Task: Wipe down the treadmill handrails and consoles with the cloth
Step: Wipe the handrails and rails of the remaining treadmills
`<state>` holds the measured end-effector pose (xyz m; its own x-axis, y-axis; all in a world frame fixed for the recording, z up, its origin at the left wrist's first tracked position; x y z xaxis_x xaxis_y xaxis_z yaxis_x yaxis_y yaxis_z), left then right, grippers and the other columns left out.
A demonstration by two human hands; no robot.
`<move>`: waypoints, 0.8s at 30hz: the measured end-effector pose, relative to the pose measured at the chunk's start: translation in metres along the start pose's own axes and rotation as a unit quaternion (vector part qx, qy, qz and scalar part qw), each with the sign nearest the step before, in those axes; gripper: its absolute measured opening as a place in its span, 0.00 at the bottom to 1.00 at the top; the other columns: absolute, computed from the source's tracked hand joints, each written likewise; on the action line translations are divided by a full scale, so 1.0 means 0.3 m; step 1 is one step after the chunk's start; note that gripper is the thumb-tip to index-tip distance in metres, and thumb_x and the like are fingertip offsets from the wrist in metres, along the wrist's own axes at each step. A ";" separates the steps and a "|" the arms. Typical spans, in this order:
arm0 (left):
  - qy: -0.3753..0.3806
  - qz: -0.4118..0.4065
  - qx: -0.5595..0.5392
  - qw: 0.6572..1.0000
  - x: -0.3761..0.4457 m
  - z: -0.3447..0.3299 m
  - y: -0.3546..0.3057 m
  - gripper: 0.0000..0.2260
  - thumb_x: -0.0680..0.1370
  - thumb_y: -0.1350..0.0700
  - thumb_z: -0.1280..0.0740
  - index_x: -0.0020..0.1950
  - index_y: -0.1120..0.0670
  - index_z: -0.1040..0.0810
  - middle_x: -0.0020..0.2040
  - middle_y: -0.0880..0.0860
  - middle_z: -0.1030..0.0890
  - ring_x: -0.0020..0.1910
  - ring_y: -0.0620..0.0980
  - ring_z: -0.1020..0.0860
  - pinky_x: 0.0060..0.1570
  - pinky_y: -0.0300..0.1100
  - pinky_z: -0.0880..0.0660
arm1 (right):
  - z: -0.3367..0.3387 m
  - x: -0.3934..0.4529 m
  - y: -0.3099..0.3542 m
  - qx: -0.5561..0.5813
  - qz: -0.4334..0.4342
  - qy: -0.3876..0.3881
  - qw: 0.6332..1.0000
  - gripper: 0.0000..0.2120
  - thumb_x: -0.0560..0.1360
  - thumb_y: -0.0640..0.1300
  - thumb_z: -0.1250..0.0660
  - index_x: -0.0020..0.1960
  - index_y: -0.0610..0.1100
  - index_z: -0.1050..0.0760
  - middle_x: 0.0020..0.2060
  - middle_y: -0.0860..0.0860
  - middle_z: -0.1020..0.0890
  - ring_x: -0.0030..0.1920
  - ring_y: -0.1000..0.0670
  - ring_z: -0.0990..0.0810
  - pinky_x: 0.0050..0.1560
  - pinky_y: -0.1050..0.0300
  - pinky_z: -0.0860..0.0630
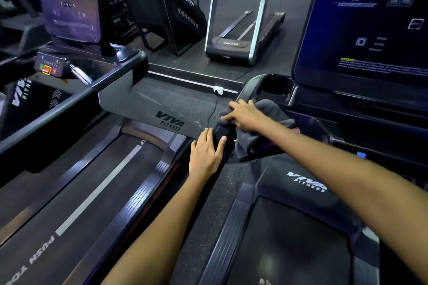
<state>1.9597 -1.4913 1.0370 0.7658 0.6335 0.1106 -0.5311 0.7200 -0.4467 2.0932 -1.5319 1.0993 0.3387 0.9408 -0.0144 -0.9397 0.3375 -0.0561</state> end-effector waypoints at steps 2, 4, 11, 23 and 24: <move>-0.005 -0.002 0.002 1.000 0.002 0.002 0.001 0.30 0.80 0.39 0.51 0.75 0.57 0.41 0.75 0.55 0.39 0.75 0.51 0.42 0.71 0.52 0.44 | -0.050 -0.013 0.057 0.062 0.022 -0.024 0.998 0.19 0.77 0.43 0.39 0.65 0.57 0.27 0.63 0.48 0.30 0.62 0.45 0.33 0.59 0.46 0.37; -0.013 -0.002 -0.001 1.000 0.004 0.004 0.004 0.29 0.80 0.39 0.51 0.74 0.57 0.38 0.74 0.55 0.36 0.74 0.52 0.40 0.70 0.53 0.42 | -0.072 -0.018 0.065 0.110 0.061 -0.022 0.992 0.19 0.75 0.40 0.37 0.64 0.54 0.25 0.65 0.49 0.30 0.64 0.46 0.34 0.61 0.48 0.39; -0.013 0.005 -0.008 1.000 -0.006 0.013 -0.001 0.38 0.75 0.32 0.60 0.71 0.58 0.36 0.72 0.55 0.34 0.71 0.54 0.37 0.68 0.55 0.39 | -0.003 0.082 -0.158 0.106 -0.012 -0.021 0.994 0.20 0.72 0.33 0.38 0.61 0.46 0.22 0.63 0.49 0.26 0.65 0.45 0.32 0.60 0.48 0.33; 0.002 0.019 0.007 1.000 -0.009 0.014 -0.004 0.32 0.79 0.38 0.49 0.75 0.59 0.42 0.76 0.56 0.40 0.75 0.52 0.43 0.72 0.51 0.45 | -0.058 0.104 -0.185 0.120 -0.039 -0.036 0.991 0.20 0.73 0.34 0.39 0.58 0.52 0.20 0.60 0.50 0.24 0.62 0.44 0.30 0.58 0.45 0.30; 0.001 0.019 0.009 1.000 -0.009 0.015 -0.005 0.32 0.79 0.38 0.49 0.75 0.59 0.42 0.76 0.56 0.40 0.75 0.52 0.43 0.72 0.51 0.45 | -0.051 0.112 -0.155 0.112 -0.052 -0.036 0.992 0.19 0.74 0.36 0.38 0.58 0.53 0.21 0.61 0.51 0.25 0.63 0.44 0.31 0.58 0.45 0.31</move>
<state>1.9567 -1.4929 1.0414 0.7455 0.6602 0.0911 -0.5665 0.6997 -0.4354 2.1491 -1.5164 1.0860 0.4379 0.8975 0.0524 -0.8896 0.4241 0.1694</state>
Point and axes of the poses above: each hand's wrist, its own x-axis towards the middle knuckle, its own z-axis out of the back of the hand, y = z × x, the point moved 7 cm from there along x, towards the middle knuckle
